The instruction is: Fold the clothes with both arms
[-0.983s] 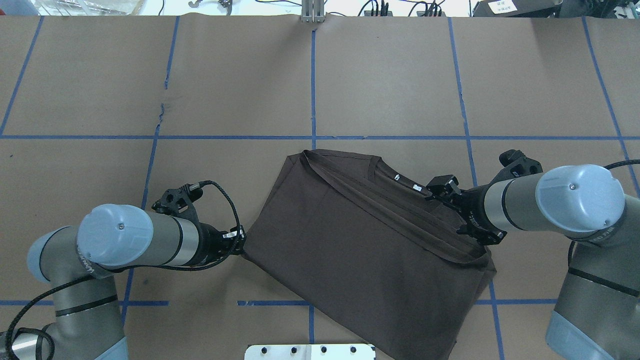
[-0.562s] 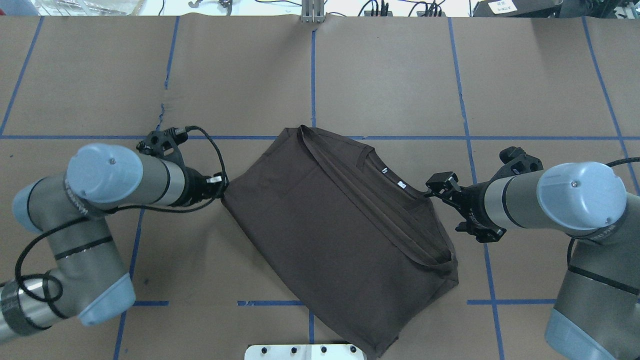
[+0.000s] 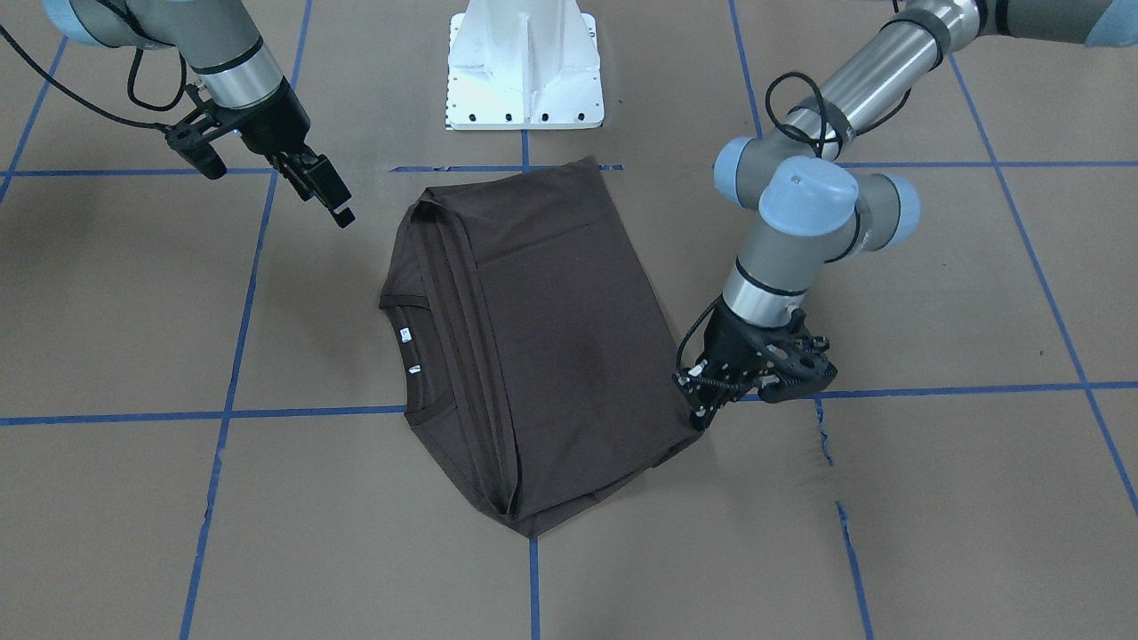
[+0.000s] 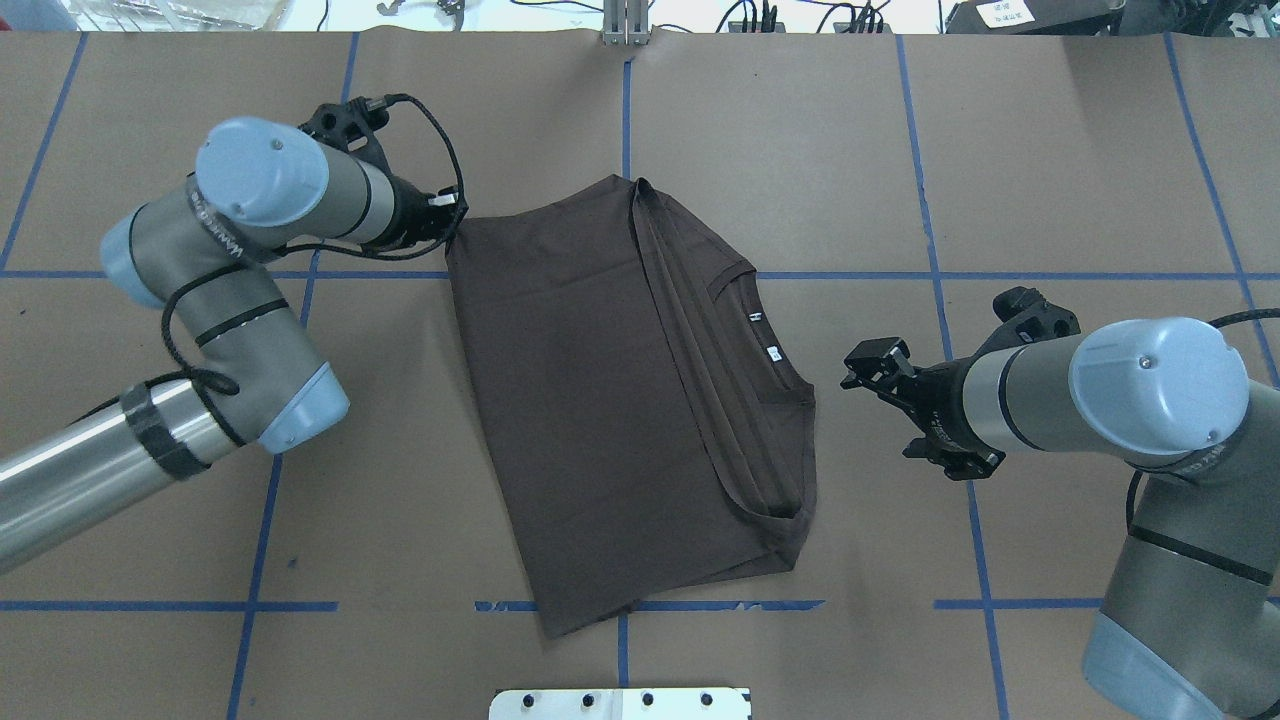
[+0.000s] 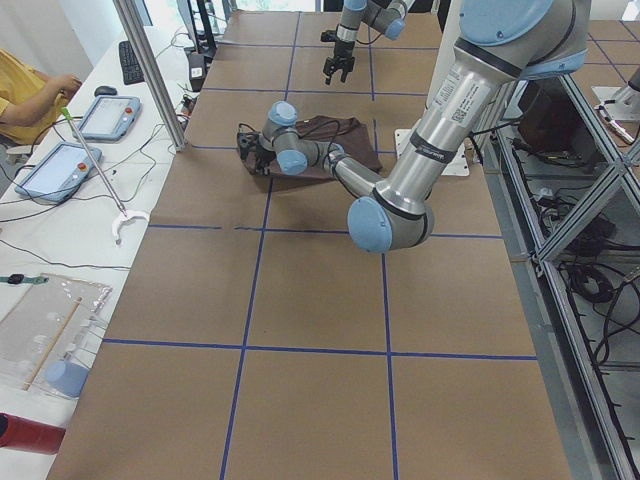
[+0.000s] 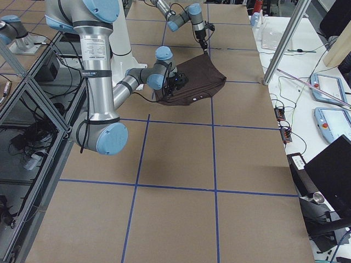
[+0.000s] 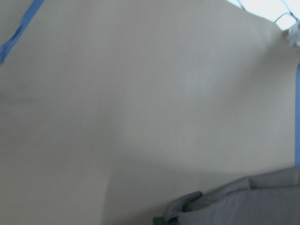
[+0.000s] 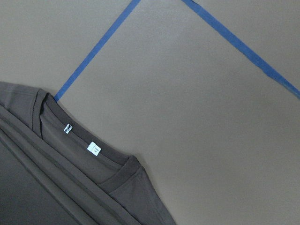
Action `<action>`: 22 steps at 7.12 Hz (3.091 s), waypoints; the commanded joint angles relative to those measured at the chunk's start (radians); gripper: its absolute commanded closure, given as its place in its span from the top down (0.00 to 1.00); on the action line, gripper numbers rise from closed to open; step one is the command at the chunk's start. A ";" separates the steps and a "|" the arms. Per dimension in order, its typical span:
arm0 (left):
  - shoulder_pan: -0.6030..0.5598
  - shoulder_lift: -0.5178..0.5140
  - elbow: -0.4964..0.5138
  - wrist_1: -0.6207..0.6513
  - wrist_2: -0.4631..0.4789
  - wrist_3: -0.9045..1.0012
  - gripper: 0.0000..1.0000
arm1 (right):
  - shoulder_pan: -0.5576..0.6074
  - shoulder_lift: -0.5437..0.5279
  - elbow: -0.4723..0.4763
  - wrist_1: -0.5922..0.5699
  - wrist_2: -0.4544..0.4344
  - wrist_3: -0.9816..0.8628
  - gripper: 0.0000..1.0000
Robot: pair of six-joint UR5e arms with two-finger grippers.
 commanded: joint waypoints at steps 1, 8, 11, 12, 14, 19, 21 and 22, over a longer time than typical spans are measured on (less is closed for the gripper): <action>-0.027 -0.175 0.277 -0.129 0.027 0.027 0.00 | -0.001 0.037 -0.009 0.000 0.000 0.000 1.00; -0.027 0.087 -0.132 -0.131 -0.036 -0.044 0.43 | -0.174 0.455 -0.282 -0.285 -0.131 -0.419 1.00; -0.024 0.087 -0.132 -0.131 -0.037 -0.055 0.43 | -0.196 0.517 -0.394 -0.293 -0.146 -0.702 1.00; -0.024 0.085 -0.134 -0.131 -0.037 -0.056 0.43 | -0.204 0.525 -0.393 -0.364 -0.149 -0.792 1.00; -0.023 0.085 -0.134 -0.131 -0.037 -0.056 0.43 | -0.214 0.520 -0.397 -0.397 -0.150 -0.841 1.00; -0.023 0.087 -0.149 -0.131 -0.043 -0.058 0.43 | -0.228 0.363 -0.289 -0.469 -0.198 -0.888 1.00; -0.023 0.107 -0.177 -0.129 -0.051 -0.058 0.43 | -0.230 0.164 -0.092 -0.463 -0.195 -0.914 1.00; -0.023 0.108 -0.178 -0.129 -0.051 -0.058 0.43 | -0.257 0.223 -0.107 -0.466 -0.204 -0.885 1.00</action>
